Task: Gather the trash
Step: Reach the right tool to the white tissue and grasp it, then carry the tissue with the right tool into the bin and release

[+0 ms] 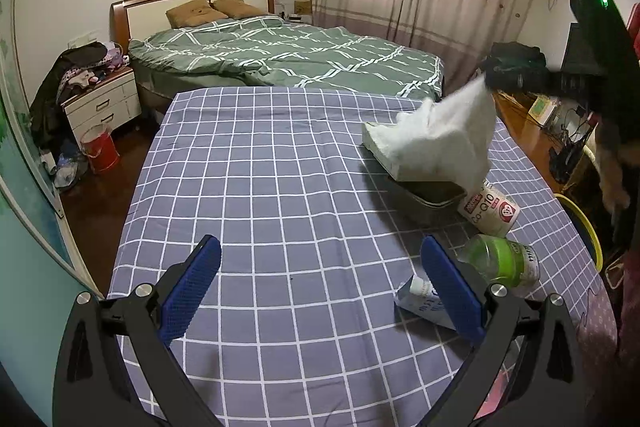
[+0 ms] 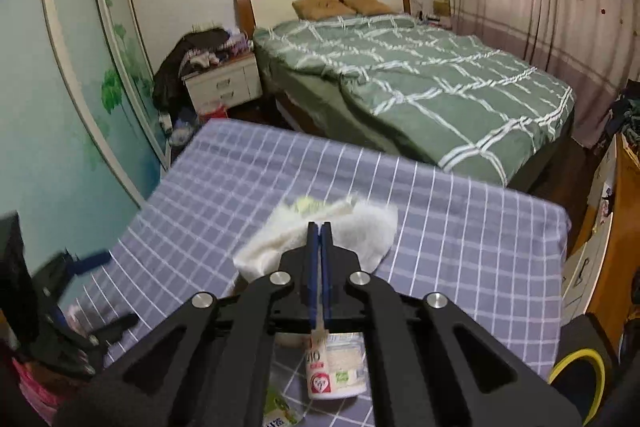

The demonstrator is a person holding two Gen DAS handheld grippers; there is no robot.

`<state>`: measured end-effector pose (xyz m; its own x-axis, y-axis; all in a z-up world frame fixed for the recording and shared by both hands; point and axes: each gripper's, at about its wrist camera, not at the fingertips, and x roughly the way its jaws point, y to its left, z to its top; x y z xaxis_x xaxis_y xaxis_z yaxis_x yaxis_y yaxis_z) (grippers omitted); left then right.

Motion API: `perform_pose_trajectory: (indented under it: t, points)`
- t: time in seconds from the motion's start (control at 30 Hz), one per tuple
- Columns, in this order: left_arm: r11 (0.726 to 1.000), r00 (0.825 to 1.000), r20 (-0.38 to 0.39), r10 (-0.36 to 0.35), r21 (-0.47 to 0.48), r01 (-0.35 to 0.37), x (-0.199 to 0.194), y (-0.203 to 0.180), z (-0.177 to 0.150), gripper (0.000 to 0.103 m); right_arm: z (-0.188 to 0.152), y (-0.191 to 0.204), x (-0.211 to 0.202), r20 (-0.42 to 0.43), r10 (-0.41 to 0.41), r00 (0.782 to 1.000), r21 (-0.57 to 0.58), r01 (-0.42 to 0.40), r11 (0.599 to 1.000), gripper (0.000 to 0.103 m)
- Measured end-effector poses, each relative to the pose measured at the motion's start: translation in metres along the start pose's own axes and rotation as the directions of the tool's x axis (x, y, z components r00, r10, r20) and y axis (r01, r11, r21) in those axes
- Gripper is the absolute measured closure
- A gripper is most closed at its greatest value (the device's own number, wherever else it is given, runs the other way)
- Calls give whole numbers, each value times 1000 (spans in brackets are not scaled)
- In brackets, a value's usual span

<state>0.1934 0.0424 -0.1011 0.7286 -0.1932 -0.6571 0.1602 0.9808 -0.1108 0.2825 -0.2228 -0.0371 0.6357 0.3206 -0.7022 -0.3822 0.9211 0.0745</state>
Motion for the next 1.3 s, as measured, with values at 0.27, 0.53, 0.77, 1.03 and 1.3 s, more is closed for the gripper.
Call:
perform_pose_trajectory:
  t: [0.27,0.53,0.77,1.03,1.3]
  points:
    - [1000,1000,2,-17,14,17,-3,-4,3,5,37,-13,-55,120,-17,993,19,14,1000,102]
    - [998,999,6,-35,45,35,-5,-19,7,5,42,-42,-117,210,-75,975,60,64,996,102]
    - [996,999,6,-48,69,47,-2,-36,16,5,22,-81,-171,246,-182,952,120,156,980,101]
    - [992,997,-5,-73,103,74,5,-62,23,5,-17,-143,-226,235,-329,914,221,280,934,101]
    - [984,997,-13,-82,156,83,9,-91,29,5,-86,-213,-228,114,-433,894,338,375,863,101]
